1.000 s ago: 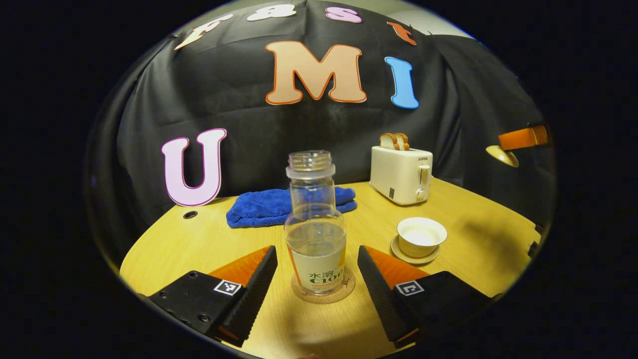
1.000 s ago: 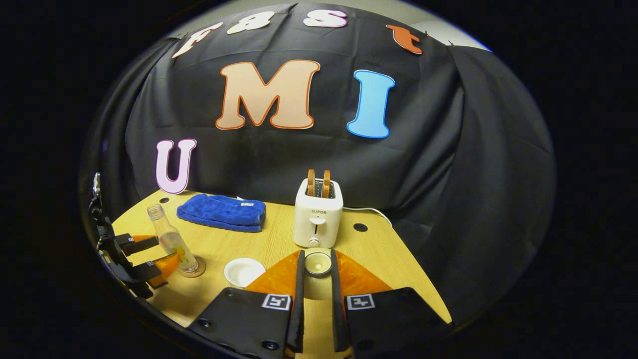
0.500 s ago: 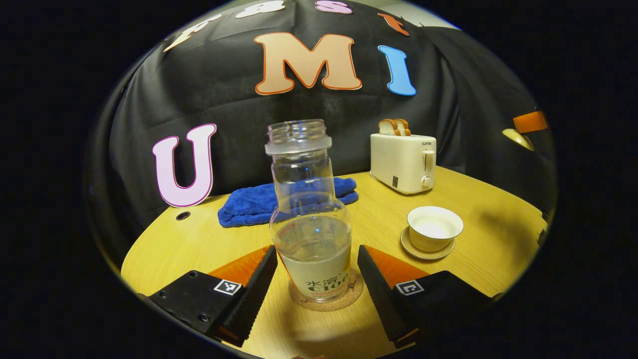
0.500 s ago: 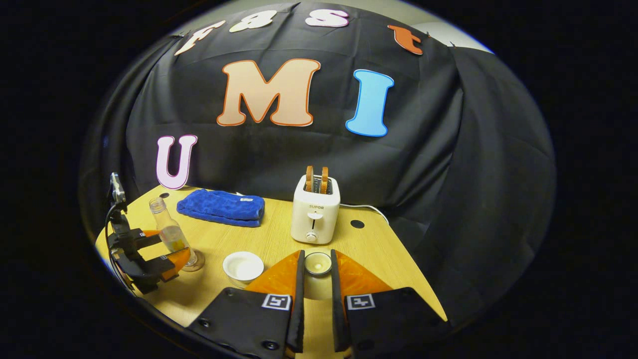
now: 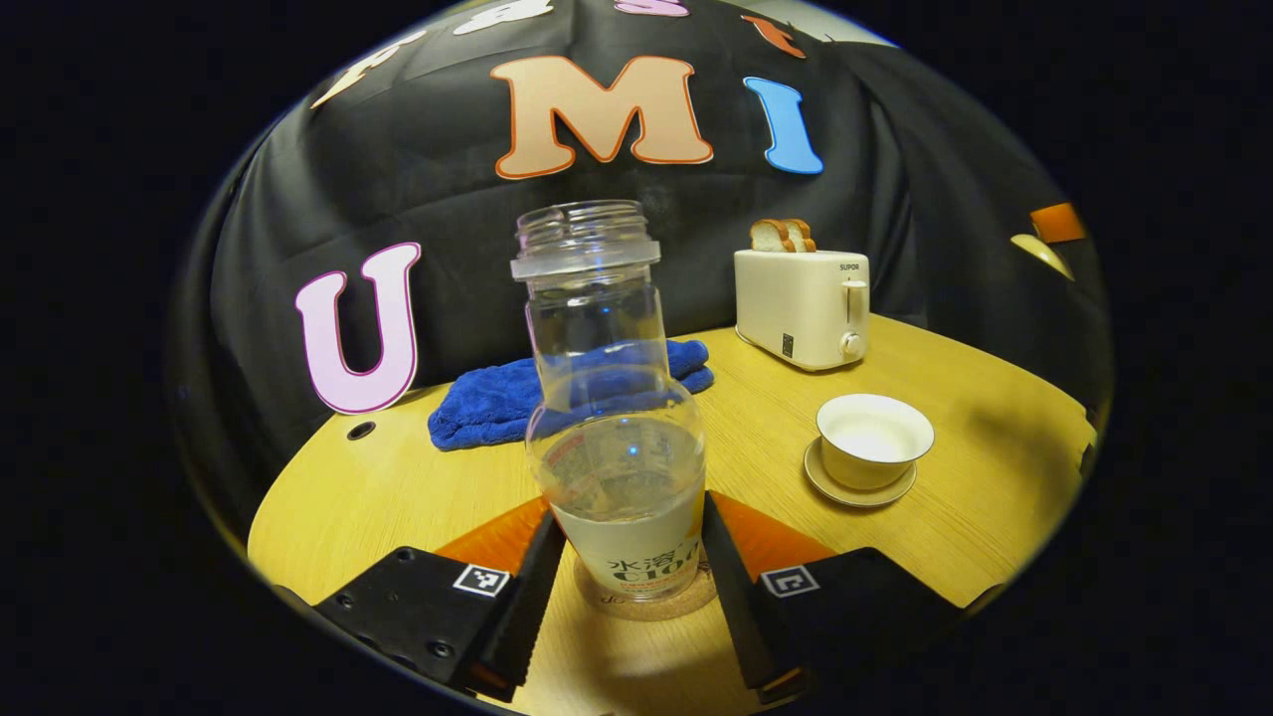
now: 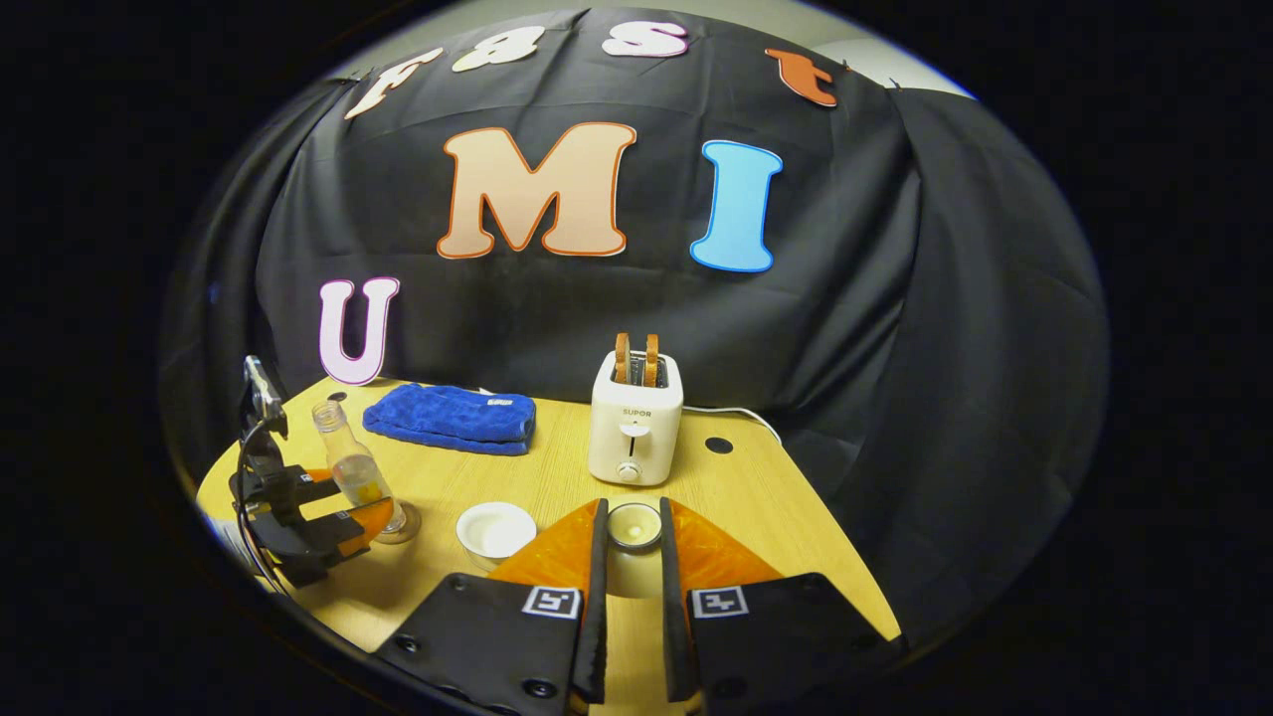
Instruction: Open the teacup lid with one hand, grasp the water bottle and pour water into the teacup with the other hand; after pouring, place the water bottle on the coaster and then close the teacup lid.
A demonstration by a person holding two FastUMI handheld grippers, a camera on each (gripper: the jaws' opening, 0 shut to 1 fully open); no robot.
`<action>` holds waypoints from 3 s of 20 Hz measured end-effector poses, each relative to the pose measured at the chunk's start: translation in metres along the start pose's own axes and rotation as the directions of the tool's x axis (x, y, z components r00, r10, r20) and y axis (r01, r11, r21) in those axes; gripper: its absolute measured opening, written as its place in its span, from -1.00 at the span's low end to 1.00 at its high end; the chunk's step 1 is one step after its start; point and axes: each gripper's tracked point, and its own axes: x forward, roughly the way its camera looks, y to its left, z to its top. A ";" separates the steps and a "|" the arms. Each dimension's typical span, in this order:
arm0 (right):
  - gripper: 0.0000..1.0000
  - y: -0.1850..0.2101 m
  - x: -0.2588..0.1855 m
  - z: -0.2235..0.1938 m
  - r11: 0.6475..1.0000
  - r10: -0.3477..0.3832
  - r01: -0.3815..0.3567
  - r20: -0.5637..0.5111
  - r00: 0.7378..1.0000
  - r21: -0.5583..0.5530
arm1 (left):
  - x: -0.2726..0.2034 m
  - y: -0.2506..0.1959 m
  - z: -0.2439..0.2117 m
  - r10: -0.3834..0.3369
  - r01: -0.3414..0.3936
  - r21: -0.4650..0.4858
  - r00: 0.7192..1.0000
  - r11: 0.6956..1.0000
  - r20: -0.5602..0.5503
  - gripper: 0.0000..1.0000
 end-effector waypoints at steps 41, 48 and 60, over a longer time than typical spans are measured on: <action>-0.47 -0.019 0.027 -0.055 0.977 0.117 -0.110 -0.031 0.993 0.183 | 0.019 -0.011 -0.004 0.152 0.249 0.813 0.913 0.525 -0.378 0.44; -0.47 -0.027 0.028 -0.066 0.973 0.115 -0.103 -0.047 0.992 0.207 | 0.019 -0.011 -0.001 0.217 0.348 0.867 0.872 0.357 -0.439 0.43; -0.47 -0.028 0.027 -0.078 0.969 0.136 -0.120 -0.058 0.989 0.218 | 0.014 -0.004 0.014 0.319 0.455 0.878 0.818 0.149 -0.478 0.44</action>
